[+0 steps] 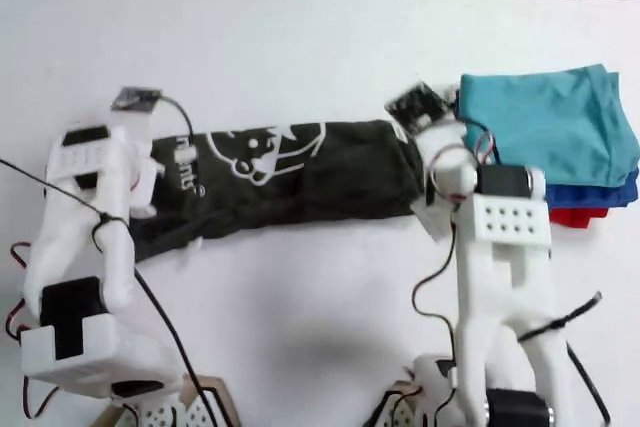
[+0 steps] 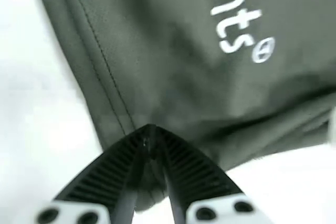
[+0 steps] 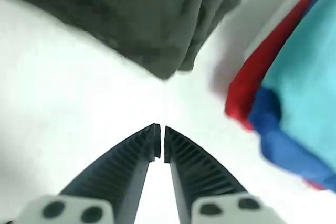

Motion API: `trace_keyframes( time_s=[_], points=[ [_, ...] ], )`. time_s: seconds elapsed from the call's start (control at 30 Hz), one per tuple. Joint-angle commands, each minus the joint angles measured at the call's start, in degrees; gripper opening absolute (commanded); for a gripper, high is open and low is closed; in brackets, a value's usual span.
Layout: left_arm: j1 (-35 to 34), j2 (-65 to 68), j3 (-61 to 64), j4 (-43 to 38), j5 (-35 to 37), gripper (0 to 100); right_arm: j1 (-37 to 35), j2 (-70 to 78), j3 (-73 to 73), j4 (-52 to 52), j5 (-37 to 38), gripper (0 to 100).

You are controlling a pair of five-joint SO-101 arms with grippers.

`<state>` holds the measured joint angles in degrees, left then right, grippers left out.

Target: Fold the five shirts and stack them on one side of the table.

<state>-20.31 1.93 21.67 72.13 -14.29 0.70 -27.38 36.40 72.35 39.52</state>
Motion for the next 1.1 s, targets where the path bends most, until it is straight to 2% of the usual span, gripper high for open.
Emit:
trace_keyframes(
  time_s=[0.0,0.13,0.27,0.37,0.47,0.57,0.77,1.07],
  points=[
    [0.26,-1.32,-8.84,6.42,5.45,3,5.14,-4.62,6.59,-4.53,0.70,2.2],
    [-4.48,-0.53,-9.10,3.78,9.85,7,11.82,-8.22,10.90,-4.35,3.96,3.9],
    [-7.03,6.24,-11.82,1.67,6.68,25,19.38,-12.18,15.47,-4.18,8.79,14.2],
    [-7.82,13.98,-16.04,1.76,7.47,24,24.13,-15.43,18.81,-4.18,14.51,19.1],
    [-8.09,22.15,-21.58,2.81,9.58,23,28.09,-18.59,21.19,-4.18,18.29,18.3],
    [-7.91,28.57,-29.49,7.12,11.96,23,30.73,-21.49,23.12,-4.18,20.22,16.8],
    [-8.00,35.69,-44.09,15.91,12.66,23,31.34,-25.54,26.55,-4.18,21.98,15.9],
    [-8.09,37.19,-55.52,24.97,12.48,23,31.08,-26.33,26.90,-4.44,21.98,15.9]
  ],
)
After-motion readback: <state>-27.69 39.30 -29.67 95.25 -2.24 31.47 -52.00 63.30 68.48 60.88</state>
